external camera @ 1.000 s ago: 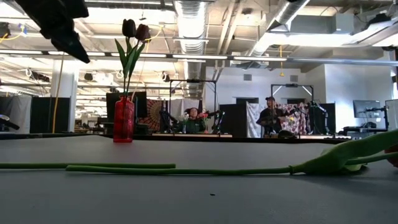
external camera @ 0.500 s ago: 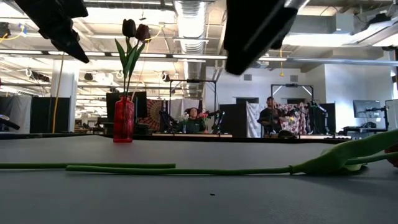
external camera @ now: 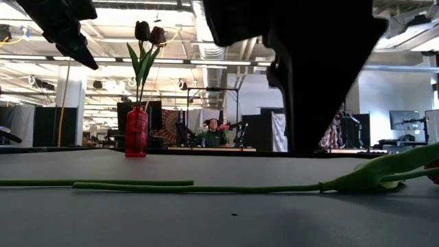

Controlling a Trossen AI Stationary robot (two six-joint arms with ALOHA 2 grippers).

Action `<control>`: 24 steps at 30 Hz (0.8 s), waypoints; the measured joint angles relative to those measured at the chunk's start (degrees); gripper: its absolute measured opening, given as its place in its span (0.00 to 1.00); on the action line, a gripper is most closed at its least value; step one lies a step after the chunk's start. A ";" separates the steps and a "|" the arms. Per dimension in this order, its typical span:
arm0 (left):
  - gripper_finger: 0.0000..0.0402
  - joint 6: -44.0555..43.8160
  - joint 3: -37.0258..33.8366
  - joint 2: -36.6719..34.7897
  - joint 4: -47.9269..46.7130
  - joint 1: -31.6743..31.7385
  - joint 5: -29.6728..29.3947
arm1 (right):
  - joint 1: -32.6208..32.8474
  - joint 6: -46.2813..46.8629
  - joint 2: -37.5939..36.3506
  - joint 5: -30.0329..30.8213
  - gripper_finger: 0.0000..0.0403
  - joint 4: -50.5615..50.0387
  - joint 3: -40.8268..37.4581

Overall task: Sort flowers into vase by color
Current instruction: Put the dark red tulip into the red vase

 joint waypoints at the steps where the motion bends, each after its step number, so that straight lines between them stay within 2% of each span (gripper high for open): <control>1: 0.47 0.00 0.00 -0.01 0.00 0.00 0.00 | -0.24 -0.12 0.35 -0.54 0.38 -0.08 0.00; 7: 0.47 0.03 0.00 -0.01 -0.07 0.00 0.02 | -0.94 -0.35 2.14 -2.08 0.38 -0.42 -0.04; 13: 0.47 0.11 0.00 -0.01 0.09 0.00 0.02 | -1.30 -0.47 2.12 0.62 0.36 -0.50 -0.02; 18: 0.47 0.15 0.00 -0.01 -0.17 0.00 0.02 | -1.23 -2.43 2.05 -1.31 0.34 -0.23 -0.02; 24: 0.47 0.35 0.00 -0.01 -0.22 0.00 0.03 | -1.10 -3.31 2.05 -0.41 0.34 -0.10 -0.02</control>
